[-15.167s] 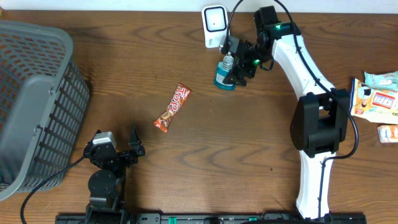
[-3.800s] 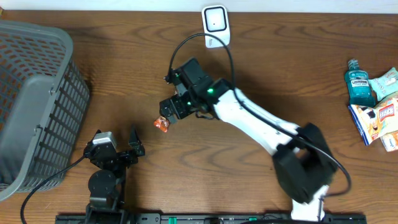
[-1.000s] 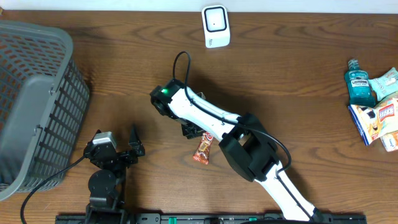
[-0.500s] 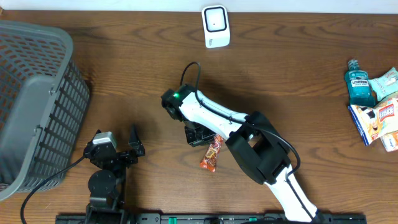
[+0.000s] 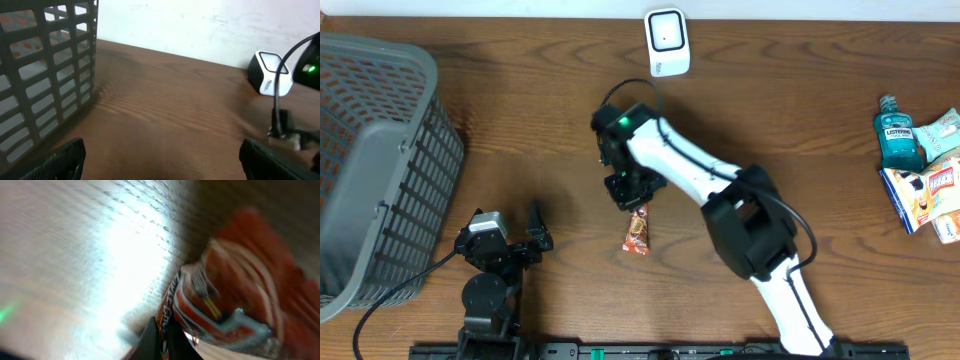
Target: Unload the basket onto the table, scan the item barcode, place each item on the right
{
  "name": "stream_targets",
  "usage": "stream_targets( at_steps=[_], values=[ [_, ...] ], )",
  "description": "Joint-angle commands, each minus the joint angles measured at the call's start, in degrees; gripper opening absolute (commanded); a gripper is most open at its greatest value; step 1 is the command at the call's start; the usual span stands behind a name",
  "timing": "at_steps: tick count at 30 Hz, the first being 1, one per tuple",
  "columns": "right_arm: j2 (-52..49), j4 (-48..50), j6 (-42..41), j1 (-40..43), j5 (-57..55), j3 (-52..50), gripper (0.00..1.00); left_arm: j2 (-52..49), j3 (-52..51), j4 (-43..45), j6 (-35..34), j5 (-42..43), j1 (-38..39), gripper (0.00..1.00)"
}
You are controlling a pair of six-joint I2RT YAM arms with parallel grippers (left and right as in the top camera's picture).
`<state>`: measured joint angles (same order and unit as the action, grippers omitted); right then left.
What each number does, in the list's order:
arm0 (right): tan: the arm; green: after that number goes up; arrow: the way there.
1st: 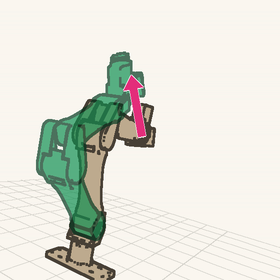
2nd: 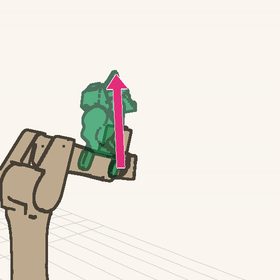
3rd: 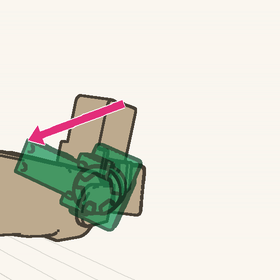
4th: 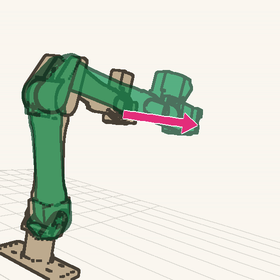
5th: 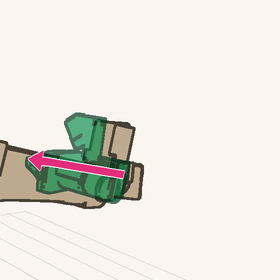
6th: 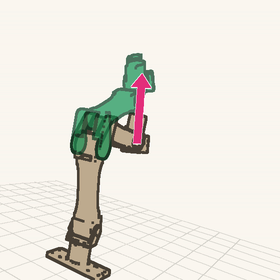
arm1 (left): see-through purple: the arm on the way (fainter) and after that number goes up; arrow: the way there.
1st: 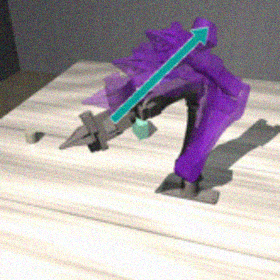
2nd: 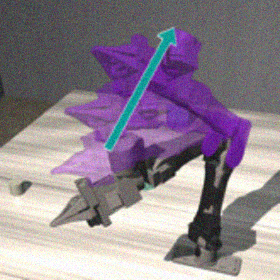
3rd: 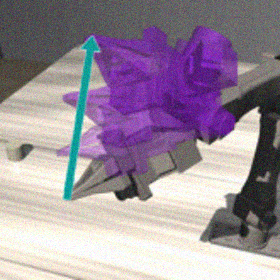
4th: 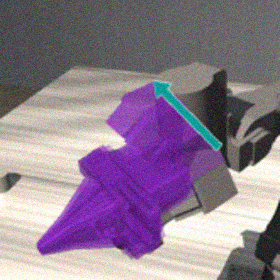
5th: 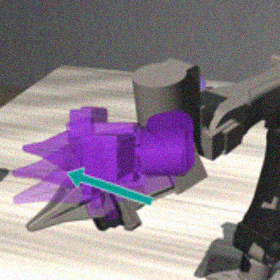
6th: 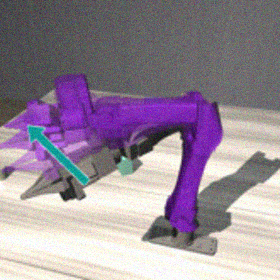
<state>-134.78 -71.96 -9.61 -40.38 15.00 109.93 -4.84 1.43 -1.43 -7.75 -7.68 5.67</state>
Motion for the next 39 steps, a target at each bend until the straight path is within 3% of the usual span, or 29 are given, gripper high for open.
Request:
stream_targets(
  at_steps=[1,7,13,15,18,20,22,25,35,39],
  values=[
    [3.7,1.1,12.2,3.3,10.0,1.0,0.01,0.0,-1.2,-2.0,-0.5,-0.9,-0.2,0.98],
    [3.5,0.8,25.7,9.5,32.6,-0.4,0.01,0.0,-1.2,-2.0,-0.5,-0.9,-0.2,0.98],
    [3.5,-0.5,25.5,13.0,34.1,-1.1,0.02,0.0,-1.2,-2.0,-0.5,-0.9,-0.2,0.98],
    [3.7,-2.3,25.5,12.6,31.7,-1.1,0.16,0.0,-1.2,-2.0,-0.5,-0.9,-0.2,0.98],
    [3.7,-3.0,19.6,10.6,21.2,-1.1,0.49,0.0,-1.2,-2.0,-0.5,-0.9,-0.2,0.98],
    [3.7,-2.5,11.8,9.1,11.3,-1.1,0.55,0.0,-1.2,-2.0,-0.5,-0.9,-0.2,0.98],
    [3.7,-2.1,3.7,7.1,2.1,-1.1,0.51,0.0,-1.2,-2.0,-0.5,-0.9,-0.2,0.98],
    [3.6,-0.3,-0.4,3.7,-1.5,-1.1,0.47,0.0,-1.2,-2.0,-0.5,-0.9,-0.2,0.98],
    [3.6,7.7,-10.1,-5.0,-16.2,-5.9,0.57,0.0,-1.2,-2.0,-0.5,-0.9,-0.2,0.98],
    [3.5,11.5,-10.5,-5.7,-16.6,-10.8,0.45,0.0,-1.2,-2.0,-0.5,-0.9,-0.2,0.98]
  ],
)
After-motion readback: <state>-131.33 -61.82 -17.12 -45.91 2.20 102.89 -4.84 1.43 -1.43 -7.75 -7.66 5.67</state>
